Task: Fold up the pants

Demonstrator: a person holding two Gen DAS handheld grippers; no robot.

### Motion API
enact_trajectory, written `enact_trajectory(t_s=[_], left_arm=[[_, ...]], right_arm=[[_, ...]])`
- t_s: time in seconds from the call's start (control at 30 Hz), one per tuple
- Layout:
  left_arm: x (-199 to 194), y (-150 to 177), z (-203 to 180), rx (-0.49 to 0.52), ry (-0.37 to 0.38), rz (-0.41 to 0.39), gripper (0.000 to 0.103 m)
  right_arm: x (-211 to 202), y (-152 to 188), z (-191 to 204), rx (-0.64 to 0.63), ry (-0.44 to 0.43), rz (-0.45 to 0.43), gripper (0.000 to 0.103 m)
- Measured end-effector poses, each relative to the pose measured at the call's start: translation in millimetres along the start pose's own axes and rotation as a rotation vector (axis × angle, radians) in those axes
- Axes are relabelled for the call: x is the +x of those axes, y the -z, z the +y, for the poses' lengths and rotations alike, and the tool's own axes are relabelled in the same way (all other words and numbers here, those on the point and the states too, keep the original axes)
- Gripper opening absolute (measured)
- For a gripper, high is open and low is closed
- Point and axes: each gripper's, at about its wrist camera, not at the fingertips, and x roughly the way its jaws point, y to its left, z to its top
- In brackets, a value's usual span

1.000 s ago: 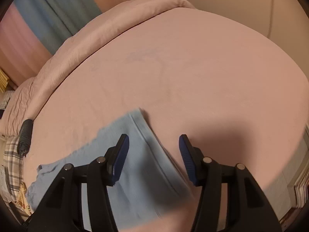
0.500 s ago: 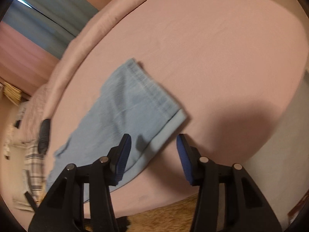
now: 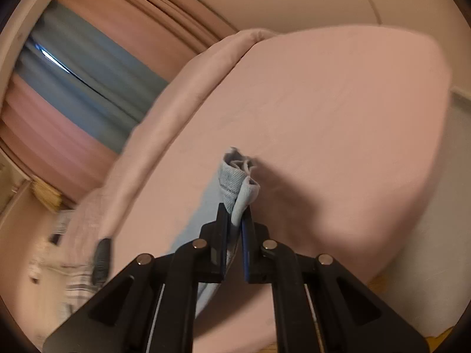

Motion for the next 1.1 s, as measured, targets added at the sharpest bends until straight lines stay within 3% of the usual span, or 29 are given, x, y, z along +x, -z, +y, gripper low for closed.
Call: enact_trajectory(t_s=[0.17, 0.23, 0.33, 0.43, 0.6, 0.77, 0.83, 0.87, 0.97, 1.03, 1.1], left_arm=[[-0.7, 0.8, -2.9, 0.027, -0.014, 0.000, 0.033], [-1.4, 1.2, -3.4, 0.020, -0.009, 0.004, 0.033], [-6.8, -0.5, 1.4, 0.003, 0.009, 0.005, 0.033], [-22.0, -7.3, 13.1, -0.042, 0.005, -0.041, 0.033], [-39.9, -12.8, 37.9, -0.090, -0.024, -0.106, 0.033], [-43.8, -12.6, 71.1, -0.186, -0.020, -0.113, 0.033], [-48.6, -12.4, 81.8, -0.210, -0.012, -0.115, 0.033], [-51.0, -14.6, 81.4, -0.212, -0.019, -0.122, 0.033], [-62.2, -12.8, 88.9, -0.235, -0.053, -0.177, 0.033], [-62.2, -11.5, 94.8, -0.248, -0.074, -0.199, 0.033], [-46.2, -14.1, 102.0, -0.237, -0.110, -0.169, 0.033]], right_arm=[[36.9, 15.9, -35.2, 0.058, 0.123, 0.110, 0.008], [32.6, 18.1, -53.1, 0.117, 0.091, 0.096, 0.008], [29.5, 16.8, -48.2, 0.113, 0.103, 0.091, 0.008], [27.6, 13.2, -31.1, 0.078, 0.117, 0.081, 0.008], [11.4, 3.3, -33.1, 0.091, 0.051, 0.046, 0.008], [40.8, 21.8, -28.5, -0.061, 0.237, 0.105, 0.010], [36.1, 22.3, -17.4, -0.127, 0.283, 0.098, 0.018], [34.1, 20.7, -10.3, -0.155, 0.328, 0.112, 0.028], [22.2, 17.2, 10.0, -0.233, 0.419, 0.075, 0.036], [11.0, 17.0, 27.1, -0.278, 0.402, 0.042, 0.043], [7.0, 19.6, 37.8, -0.279, 0.364, 0.038, 0.045]])
